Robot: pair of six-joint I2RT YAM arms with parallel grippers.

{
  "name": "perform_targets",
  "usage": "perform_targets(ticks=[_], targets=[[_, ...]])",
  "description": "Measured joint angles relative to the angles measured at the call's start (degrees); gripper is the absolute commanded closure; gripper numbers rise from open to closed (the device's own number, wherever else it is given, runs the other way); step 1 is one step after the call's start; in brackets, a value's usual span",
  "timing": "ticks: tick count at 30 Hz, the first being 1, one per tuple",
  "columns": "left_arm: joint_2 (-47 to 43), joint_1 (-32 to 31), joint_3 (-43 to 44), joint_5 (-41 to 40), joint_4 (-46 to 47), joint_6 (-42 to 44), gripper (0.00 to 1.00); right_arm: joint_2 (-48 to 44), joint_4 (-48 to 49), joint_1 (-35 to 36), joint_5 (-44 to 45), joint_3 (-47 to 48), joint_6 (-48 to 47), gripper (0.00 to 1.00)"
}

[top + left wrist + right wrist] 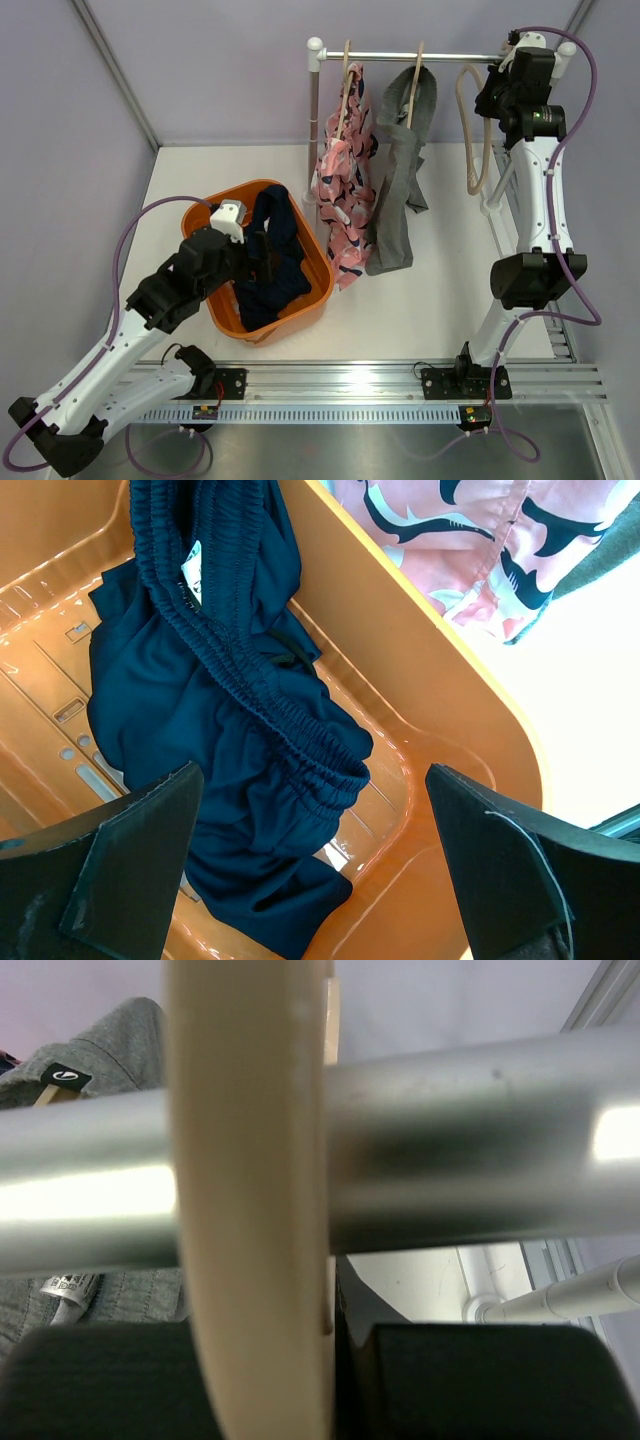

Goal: Remove the shorts from the hanger

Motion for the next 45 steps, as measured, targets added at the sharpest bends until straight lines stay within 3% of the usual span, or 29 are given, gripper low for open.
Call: perform_targets(ticks=[13,31,45], targets=[[0.26,0.02,0.00,0.00,0.00,0.00,0.01,-5.25,5.90,0.00,2.29,-9.46,-1.38,0.94],[0.46,0.00,0.00,-0.04,-0.11,-0.02,0.01,-5.35,4.72,0.00,3.02,-9.90,-1.95,0.74],[1.14,0.00,0.00,-0.04,-0.28,-0.02,0.01,-7.78,3.56,0.00,6.14,-12.33,-1.90,0.75]])
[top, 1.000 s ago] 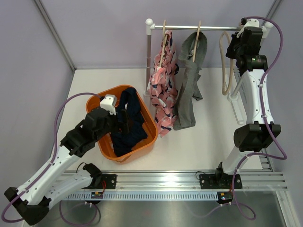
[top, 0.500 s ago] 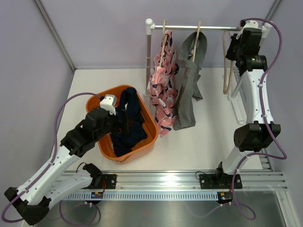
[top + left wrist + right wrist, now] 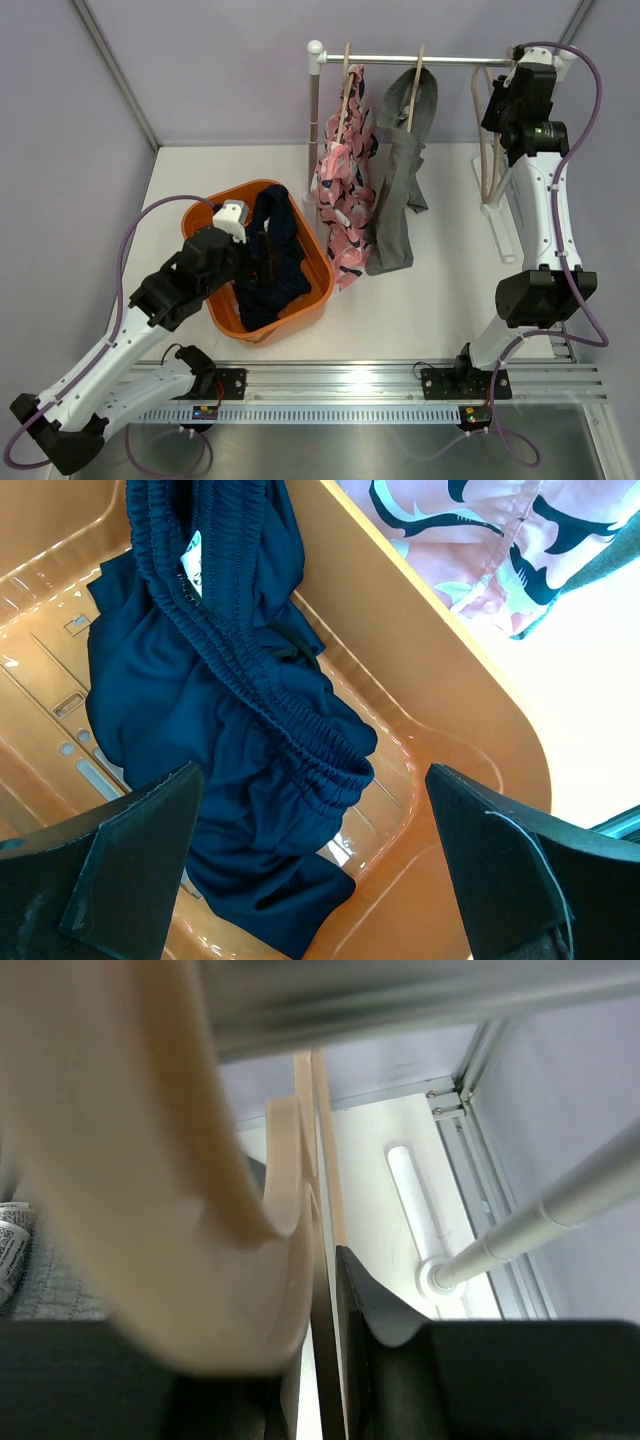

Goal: Remove the shorts from the hanger

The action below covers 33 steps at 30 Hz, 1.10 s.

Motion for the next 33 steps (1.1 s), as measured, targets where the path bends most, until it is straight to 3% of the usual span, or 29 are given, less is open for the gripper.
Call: perform_targets(ticks=[10,19,24,33], targets=[[0.00,0.00,0.00,0.00,-0.07,0.00,0.01,-2.56,-1.11,-0.04,4.42,-0.15,0.07,0.76],[0.37,0.00,0.00,0.00,-0.09,0.00,0.01,-2.60,-1.55,-0.37,5.77,-0.15,0.74,0.70],[0.42,-0.22,0.00,-0.04,-0.11,0.00,0.01,-3.58,-2.25,-0.37,5.86,-0.63,2.05,0.55],[0.59,-0.81,0.00,-0.31,-0.11,0.00,0.01,-11.56,-4.11,-0.37,5.79,-3.48,5.68,0.46]])
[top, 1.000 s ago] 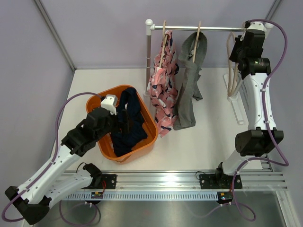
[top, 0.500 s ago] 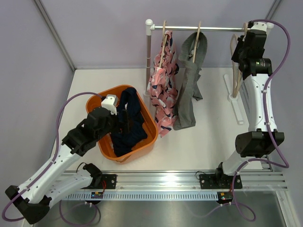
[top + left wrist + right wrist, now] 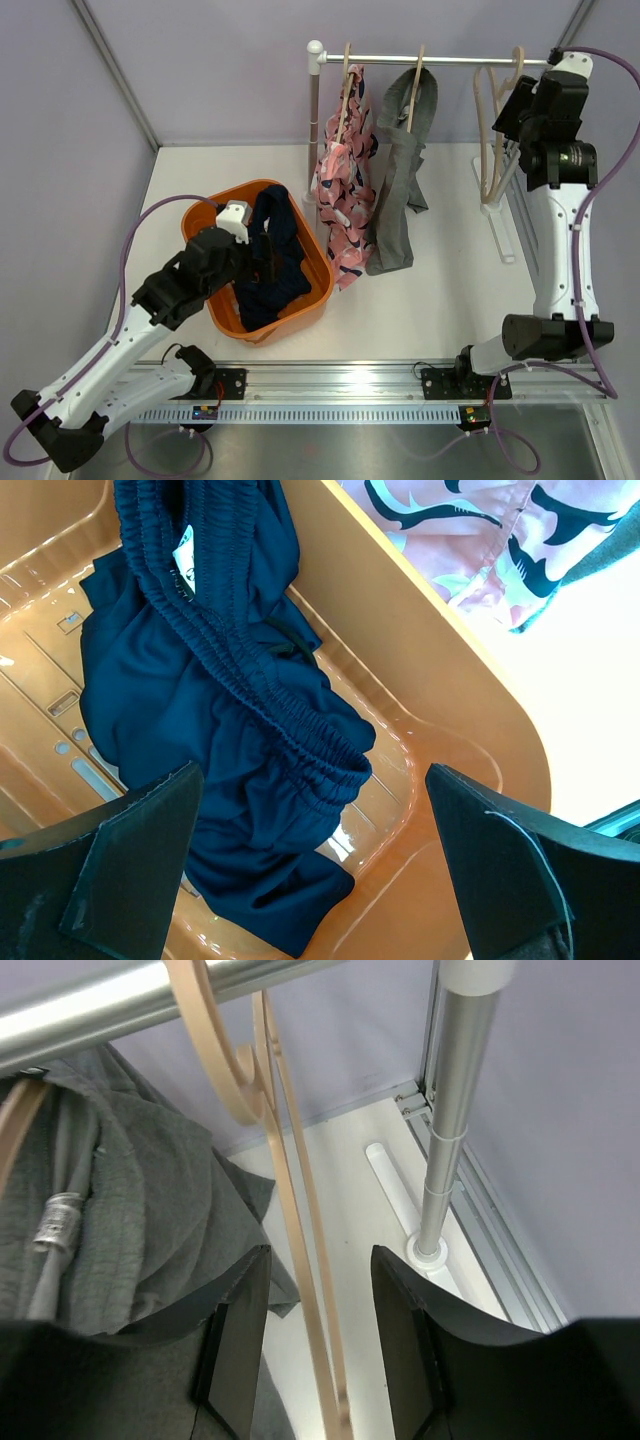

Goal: Remove the shorts from the hanger

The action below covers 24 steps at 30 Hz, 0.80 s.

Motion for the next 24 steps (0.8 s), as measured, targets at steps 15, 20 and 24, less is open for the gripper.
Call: perform_targets(ticks=[15,20,24], targets=[[1.53,-0.02,0.00,0.42,0.07,0.02,0.01,-5.29,0.17,18.60,-5.22,3.72,4.24,0.43],[1.84,-0.02,-0.02,0.68,0.13,0.22,0.01,1.27,1.99,19.19,-5.11,3.67,5.57,0.42],[1.38,-0.02,0.00,0.57,0.37,0.48,0.01,5.95,4.46,19.19,-5.53,3.67,6.38,0.41]])
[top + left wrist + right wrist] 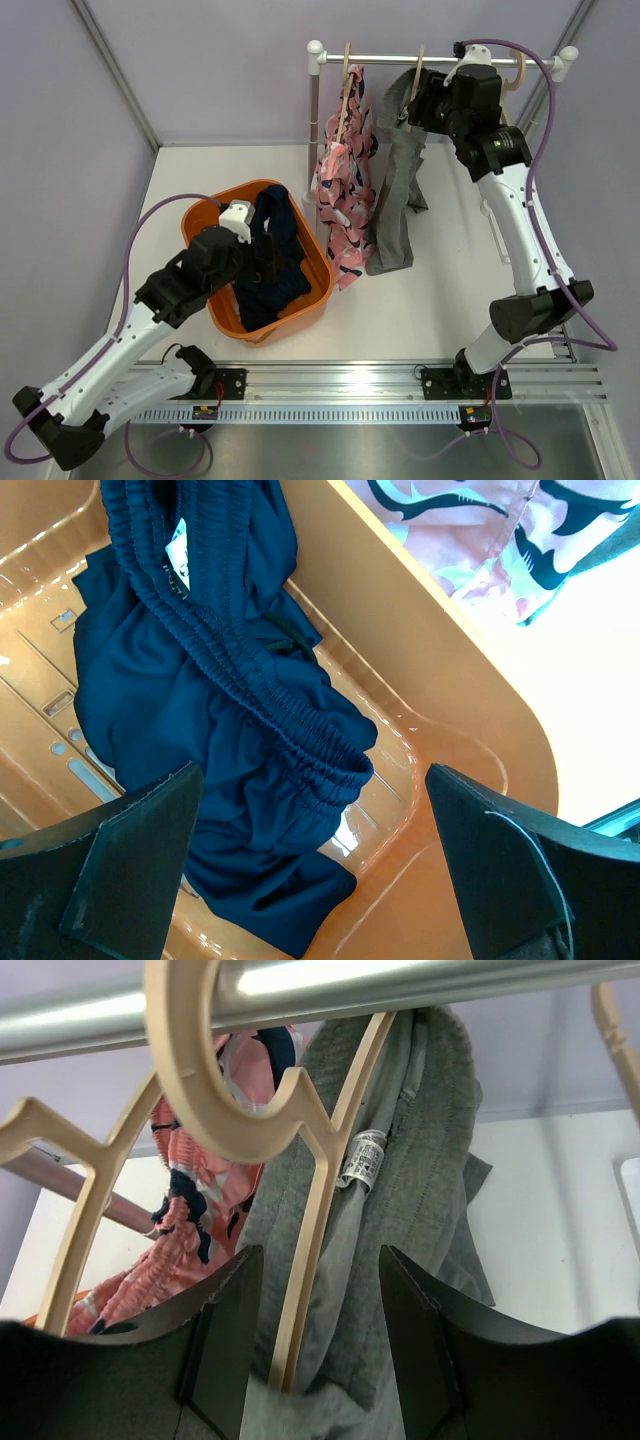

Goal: Remove the shorts from the hanger

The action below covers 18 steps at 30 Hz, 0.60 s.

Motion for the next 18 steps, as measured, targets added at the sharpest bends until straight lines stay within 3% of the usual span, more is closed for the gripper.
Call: perform_targets(ticks=[18], targets=[[-1.05,0.00,-0.02,-5.29,-0.07,1.25,0.01,8.48,18.60,0.00,5.84,-6.56,-0.68,0.42]])
